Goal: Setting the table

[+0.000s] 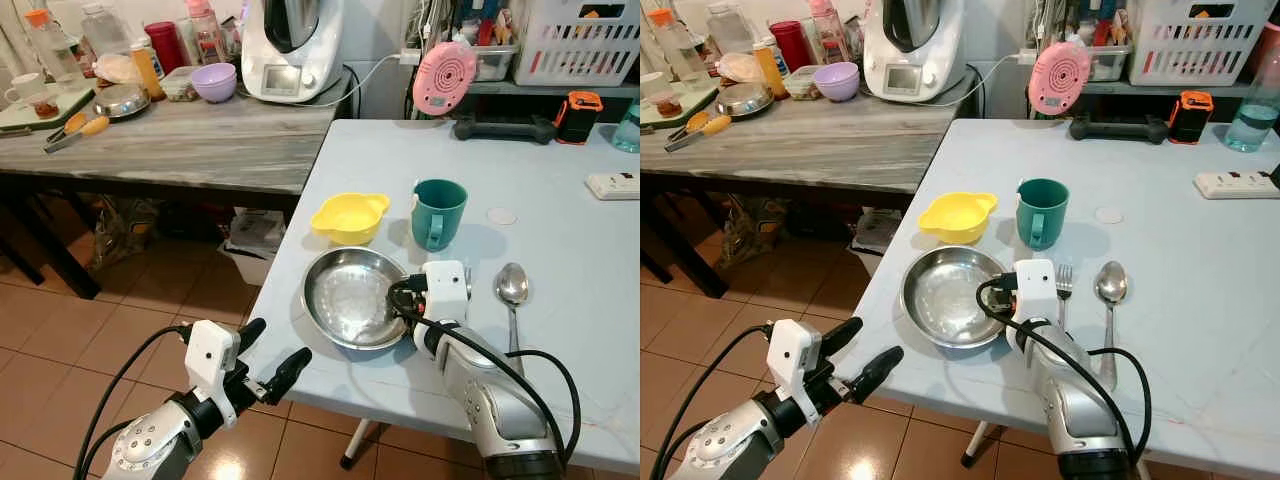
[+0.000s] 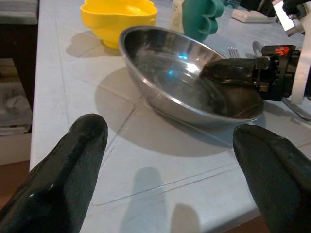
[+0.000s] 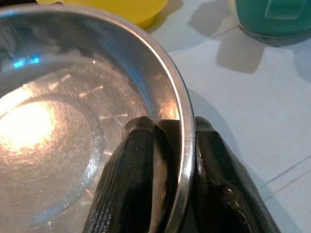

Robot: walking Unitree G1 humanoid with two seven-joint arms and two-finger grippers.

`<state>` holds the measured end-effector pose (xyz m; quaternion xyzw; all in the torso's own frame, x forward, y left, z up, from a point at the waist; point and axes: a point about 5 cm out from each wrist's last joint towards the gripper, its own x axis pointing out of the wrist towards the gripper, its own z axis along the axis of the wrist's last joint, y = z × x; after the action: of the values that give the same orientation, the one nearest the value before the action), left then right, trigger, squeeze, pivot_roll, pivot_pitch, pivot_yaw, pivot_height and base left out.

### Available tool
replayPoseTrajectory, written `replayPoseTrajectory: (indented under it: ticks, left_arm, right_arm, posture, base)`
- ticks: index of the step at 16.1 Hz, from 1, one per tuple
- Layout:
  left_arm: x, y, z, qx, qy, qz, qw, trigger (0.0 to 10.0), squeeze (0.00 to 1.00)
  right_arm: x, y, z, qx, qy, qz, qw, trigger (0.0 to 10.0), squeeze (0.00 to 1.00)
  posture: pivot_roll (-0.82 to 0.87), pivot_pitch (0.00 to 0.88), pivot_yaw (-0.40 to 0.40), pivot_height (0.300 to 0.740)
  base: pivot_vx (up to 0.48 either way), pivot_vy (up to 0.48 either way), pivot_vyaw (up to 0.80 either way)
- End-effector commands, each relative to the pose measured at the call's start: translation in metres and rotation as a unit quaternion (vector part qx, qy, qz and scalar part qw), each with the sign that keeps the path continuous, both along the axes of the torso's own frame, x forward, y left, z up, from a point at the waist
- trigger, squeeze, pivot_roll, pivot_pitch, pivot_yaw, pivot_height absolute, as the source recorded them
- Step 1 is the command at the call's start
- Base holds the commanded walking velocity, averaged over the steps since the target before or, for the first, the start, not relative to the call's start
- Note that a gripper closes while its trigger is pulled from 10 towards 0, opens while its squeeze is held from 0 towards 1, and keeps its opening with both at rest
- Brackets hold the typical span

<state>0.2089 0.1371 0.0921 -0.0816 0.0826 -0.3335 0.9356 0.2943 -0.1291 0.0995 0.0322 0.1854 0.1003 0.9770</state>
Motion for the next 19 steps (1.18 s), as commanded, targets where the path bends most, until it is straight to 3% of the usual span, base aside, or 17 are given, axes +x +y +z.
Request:
replayPoseTrajectory:
  ticks: [1, 9, 11, 12, 13, 15, 16, 17, 19]
  left_arm:
    - [0.001, 0.004, 0.002, 0.005, -0.005, 0.005, 1.000, 10.0, 0.00]
    - [0.004, -0.001, 0.009, 0.003, -0.017, 0.005, 1.000, 10.0, 0.00]
    - [0.011, 0.010, 0.007, 0.007, -0.016, 0.063, 0.998, 10.0, 0.00]
    - [0.022, 0.025, 0.005, 0.014, -0.017, 0.125, 0.992, 10.0, 0.00]
    - [0.024, 0.028, 0.005, 0.015, -0.018, 0.135, 0.991, 10.0, 0.00]
    - [0.033, 0.047, 0.000, 0.026, -0.013, 0.207, 0.978, 10.0, 0.00]
    - [0.036, 0.054, -0.002, 0.033, -0.015, 0.237, 0.971, 10.0, 0.00]
    - [0.037, 0.058, -0.003, 0.037, -0.016, 0.254, 0.966, 10.0, 0.00]
    - [0.041, 0.064, -0.003, 0.030, -0.015, 0.289, 0.957, 10.0, 0.00]
  right_arm:
    - [-0.001, -0.002, -0.009, 0.000, 0.028, -0.011, 1.000, 0.0, 0.00]
    - [0.000, -0.003, -0.009, 0.046, 0.054, -0.033, 0.997, 0.0, 0.00]
    - [0.003, 0.006, 0.003, 0.093, 0.024, -0.016, 0.995, 0.0, 0.00]
    - [0.004, 0.011, 0.009, 0.113, 0.011, -0.001, 0.993, 0.0, 0.00]
    - [0.004, 0.012, 0.011, 0.122, 0.007, 0.002, 0.992, 0.0, 0.00]
    - [0.004, 0.018, 0.021, 0.156, -0.014, 0.023, 0.987, 0.0, 0.00]
    - [0.004, 0.021, 0.030, 0.163, -0.040, 0.040, 0.985, 7.3, 0.00]
    - [0.004, 0.021, 0.035, 0.163, -0.057, 0.047, 0.984, 10.0, 0.00]
    - [0.005, 0.020, 0.043, 0.144, -0.097, 0.050, 0.984, 10.0, 0.00]
  posture:
    - [-0.21, 0.023, 0.090, 0.740]
    - [-0.22, 0.020, 0.087, 0.740]
    - [-0.22, 0.017, 0.085, 0.740]
    - [-0.22, 0.013, 0.082, 0.740]
    - [-0.22, 0.013, 0.082, 0.740]
    - [-0.22, 0.009, 0.078, 0.740]
    - [-0.22, 0.004, 0.078, 0.740]
    - [-0.21, 0.003, 0.078, 0.740]
    - [-0.21, 0.001, 0.075, 0.740]
  base:
    - [0.000, 0.000, 0.00]
    - [0.000, 0.000, 0.00]
    - [0.000, 0.000, 0.00]
    - [0.000, 0.000, 0.00]
    - [0.000, 0.000, 0.00]
    - [0.000, 0.000, 0.00]
    - [0.000, 0.000, 0.00]
    - [0.000, 0.000, 0.00]
    - [0.000, 0.000, 0.00]
